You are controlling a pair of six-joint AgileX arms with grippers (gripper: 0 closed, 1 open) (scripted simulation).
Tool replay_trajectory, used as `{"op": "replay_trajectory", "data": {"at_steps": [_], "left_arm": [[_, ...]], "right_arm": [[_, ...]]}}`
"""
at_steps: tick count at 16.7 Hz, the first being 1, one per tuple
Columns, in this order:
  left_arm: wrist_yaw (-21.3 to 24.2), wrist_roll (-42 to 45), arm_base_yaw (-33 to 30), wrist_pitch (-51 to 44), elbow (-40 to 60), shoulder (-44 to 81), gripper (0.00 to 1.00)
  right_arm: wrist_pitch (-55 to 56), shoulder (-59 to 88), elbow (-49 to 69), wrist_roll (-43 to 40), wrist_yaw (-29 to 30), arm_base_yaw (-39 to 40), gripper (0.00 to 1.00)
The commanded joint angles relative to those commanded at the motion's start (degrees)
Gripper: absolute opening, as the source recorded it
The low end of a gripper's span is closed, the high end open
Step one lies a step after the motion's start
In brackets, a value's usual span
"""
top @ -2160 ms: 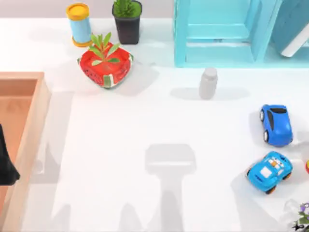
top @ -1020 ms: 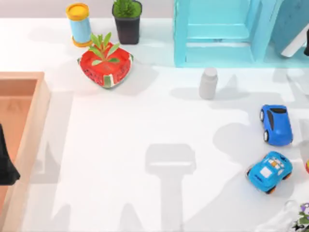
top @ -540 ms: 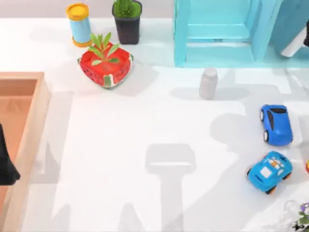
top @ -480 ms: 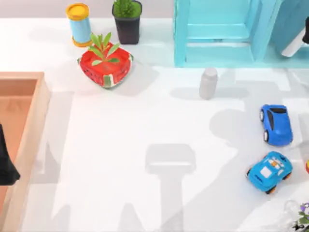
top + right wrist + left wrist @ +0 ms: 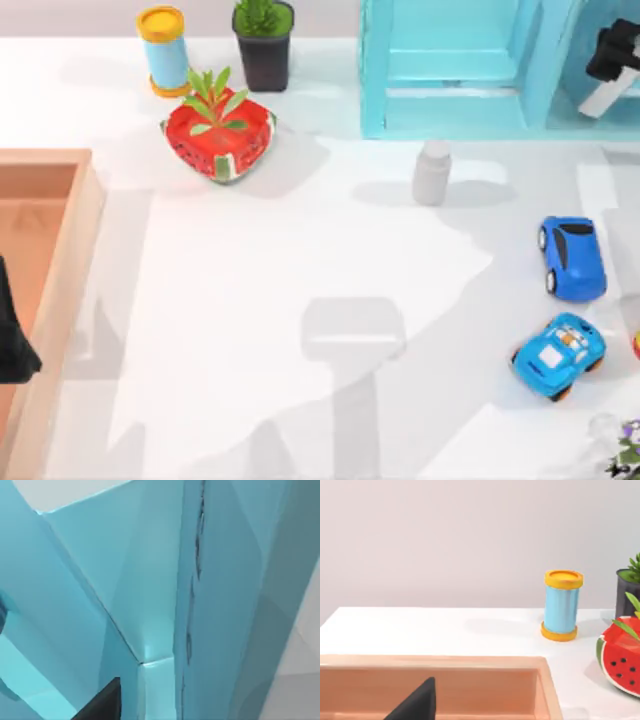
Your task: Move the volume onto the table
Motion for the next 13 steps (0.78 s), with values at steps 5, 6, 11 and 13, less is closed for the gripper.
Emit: {"op": "replay_trajectory", "data": {"at_steps": [5, 6, 11, 13], "left_arm": [[0.0, 0.0, 0.0, 0.0, 0.0, 0.0, 1.0], [0.0, 0.0, 0.0, 0.0, 0.0, 0.0, 1.0], [0.0, 0.0, 0.0, 0.0, 0.0, 0.0, 1.0], [0.0, 0.0, 0.0, 0.0, 0.0, 0.0, 1.0]], "right_arm": [[0.4, 1.0, 0.6, 0.0, 0.1, 0.0, 1.0], [0.4, 1.0, 0.6, 0.0, 0.1, 0.0, 0.92], [0.4, 1.0, 0.6, 0.0, 0.1, 0.0, 0.55], [0.4, 1.0, 0.6, 0.0, 0.1, 0.0, 0.4]]}}
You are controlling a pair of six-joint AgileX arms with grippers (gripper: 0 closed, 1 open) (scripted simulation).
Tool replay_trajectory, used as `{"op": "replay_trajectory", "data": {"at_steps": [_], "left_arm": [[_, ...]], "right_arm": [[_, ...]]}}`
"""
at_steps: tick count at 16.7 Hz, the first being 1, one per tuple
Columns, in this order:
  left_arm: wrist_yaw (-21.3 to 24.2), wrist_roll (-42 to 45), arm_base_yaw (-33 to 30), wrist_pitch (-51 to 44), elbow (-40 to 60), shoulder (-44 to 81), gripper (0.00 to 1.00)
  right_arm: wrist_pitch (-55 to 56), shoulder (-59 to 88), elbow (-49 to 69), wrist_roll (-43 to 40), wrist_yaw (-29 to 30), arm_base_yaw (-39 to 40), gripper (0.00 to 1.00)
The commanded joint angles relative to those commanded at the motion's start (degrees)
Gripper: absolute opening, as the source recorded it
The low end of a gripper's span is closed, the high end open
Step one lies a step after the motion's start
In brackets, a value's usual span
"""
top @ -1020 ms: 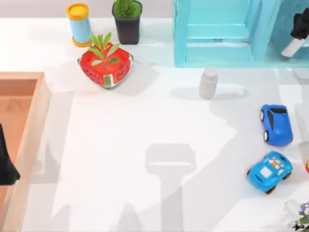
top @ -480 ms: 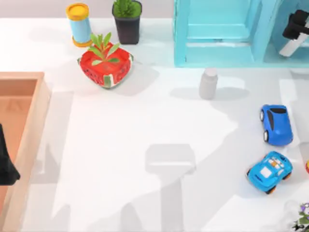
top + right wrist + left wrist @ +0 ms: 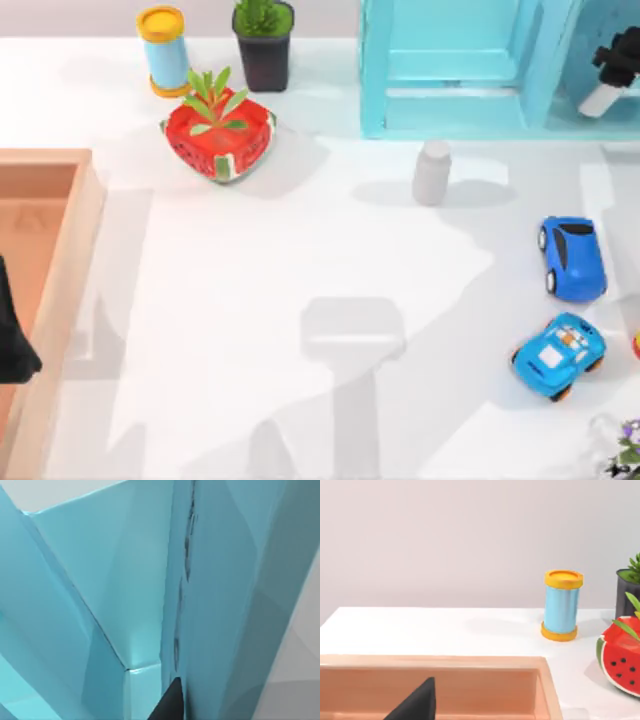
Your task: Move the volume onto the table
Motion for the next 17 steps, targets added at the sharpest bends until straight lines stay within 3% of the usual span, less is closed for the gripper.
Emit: {"op": "replay_trajectory", "data": {"at_steps": [5, 13, 14, 17], "left_arm": [[0.0, 0.0, 0.0, 0.0, 0.0, 0.0, 1.0], [0.0, 0.0, 0.0, 0.0, 0.0, 0.0, 1.0], [0.0, 0.0, 0.0, 0.0, 0.0, 0.0, 1.0], [0.0, 0.0, 0.0, 0.0, 0.0, 0.0, 1.0]], "right_arm": [[0.0, 0.0, 0.0, 0.0, 0.0, 0.0, 0.02], [0.0, 0.0, 0.0, 0.0, 0.0, 0.0, 0.0], [2.8, -2.2, -3.6, -2.0, 5.6, 1.1, 0.0], [0.9, -3.9, -5.1, -2.0, 5.5, 1.1, 0.0]]}}
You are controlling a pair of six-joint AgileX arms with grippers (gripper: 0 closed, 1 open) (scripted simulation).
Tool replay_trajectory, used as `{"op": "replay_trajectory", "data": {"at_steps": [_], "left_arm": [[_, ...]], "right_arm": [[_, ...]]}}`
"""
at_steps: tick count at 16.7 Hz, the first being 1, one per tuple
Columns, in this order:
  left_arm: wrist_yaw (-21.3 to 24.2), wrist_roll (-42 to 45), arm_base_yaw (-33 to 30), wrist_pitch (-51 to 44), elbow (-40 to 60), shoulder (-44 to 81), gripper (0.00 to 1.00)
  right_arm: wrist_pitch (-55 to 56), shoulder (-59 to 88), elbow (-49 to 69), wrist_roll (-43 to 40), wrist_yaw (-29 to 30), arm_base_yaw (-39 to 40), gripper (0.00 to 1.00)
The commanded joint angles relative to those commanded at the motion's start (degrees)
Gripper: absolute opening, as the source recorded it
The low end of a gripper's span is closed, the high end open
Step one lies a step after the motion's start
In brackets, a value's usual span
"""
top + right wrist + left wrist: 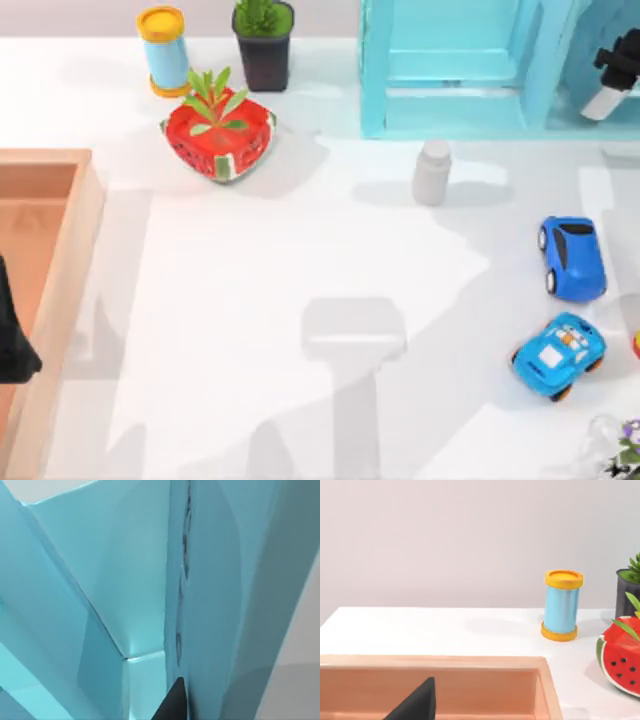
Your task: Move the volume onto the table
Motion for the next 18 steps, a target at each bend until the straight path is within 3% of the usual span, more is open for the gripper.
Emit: {"op": "replay_trajectory", "data": {"at_steps": [5, 12, 18], "left_arm": [[0.0, 0.0, 0.0, 0.0, 0.0, 0.0, 1.0], [0.0, 0.0, 0.0, 0.0, 0.0, 0.0, 1.0], [0.0, 0.0, 0.0, 0.0, 0.0, 0.0, 1.0]], "right_arm": [[-11.4, -14.4, -6.3, -0.3, -0.9, -0.7, 0.0], [-30.1, -49.0, -14.3, -0.5, -1.8, -1.9, 0.0], [-38.7, -59.8, -19.4, -0.8, -3.0, -2.2, 0.0]]}}
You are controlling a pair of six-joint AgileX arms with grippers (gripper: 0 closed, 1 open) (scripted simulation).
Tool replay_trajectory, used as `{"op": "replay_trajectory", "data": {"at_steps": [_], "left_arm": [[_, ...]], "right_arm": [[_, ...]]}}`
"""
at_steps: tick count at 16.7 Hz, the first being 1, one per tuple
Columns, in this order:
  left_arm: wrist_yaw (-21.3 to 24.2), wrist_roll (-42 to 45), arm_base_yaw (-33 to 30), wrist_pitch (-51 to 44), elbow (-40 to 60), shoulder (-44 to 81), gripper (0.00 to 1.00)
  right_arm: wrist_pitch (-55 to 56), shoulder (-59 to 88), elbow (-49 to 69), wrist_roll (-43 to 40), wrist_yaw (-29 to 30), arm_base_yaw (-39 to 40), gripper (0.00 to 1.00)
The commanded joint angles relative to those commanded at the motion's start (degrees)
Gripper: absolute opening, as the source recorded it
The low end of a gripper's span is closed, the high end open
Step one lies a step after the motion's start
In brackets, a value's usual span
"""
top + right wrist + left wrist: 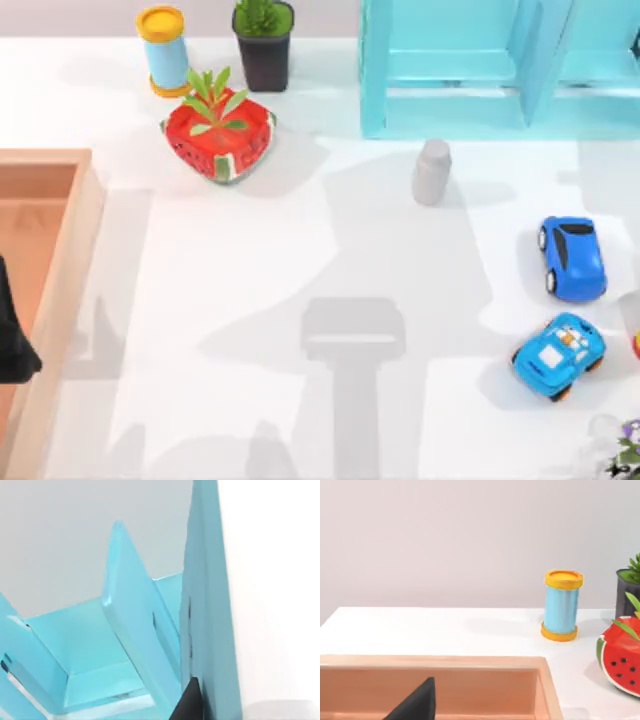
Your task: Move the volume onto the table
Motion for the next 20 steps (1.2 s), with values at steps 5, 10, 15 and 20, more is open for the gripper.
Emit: {"op": "replay_trajectory", "data": {"at_steps": [5, 10, 15, 20], "left_arm": [[0.0, 0.0, 0.0, 0.0, 0.0, 0.0, 1.0], [0.0, 0.0, 0.0, 0.0, 0.0, 0.0, 1.0], [0.0, 0.0, 0.0, 0.0, 0.0, 0.0, 1.0], [0.0, 0.0, 0.0, 0.0, 0.0, 0.0, 1.0]], "right_arm": [[0.1, 0.4, 0.0, 0.0, 0.1, 0.3, 0.0], [-0.8, 5.9, 1.9, -4.7, 8.5, 9.3, 0.0], [-2.3, 17.4, 6.3, -16.0, 27.0, 29.5, 0.0], [-3.9, 30.5, 11.0, -31.0, 49.4, 53.6, 0.0]]}}
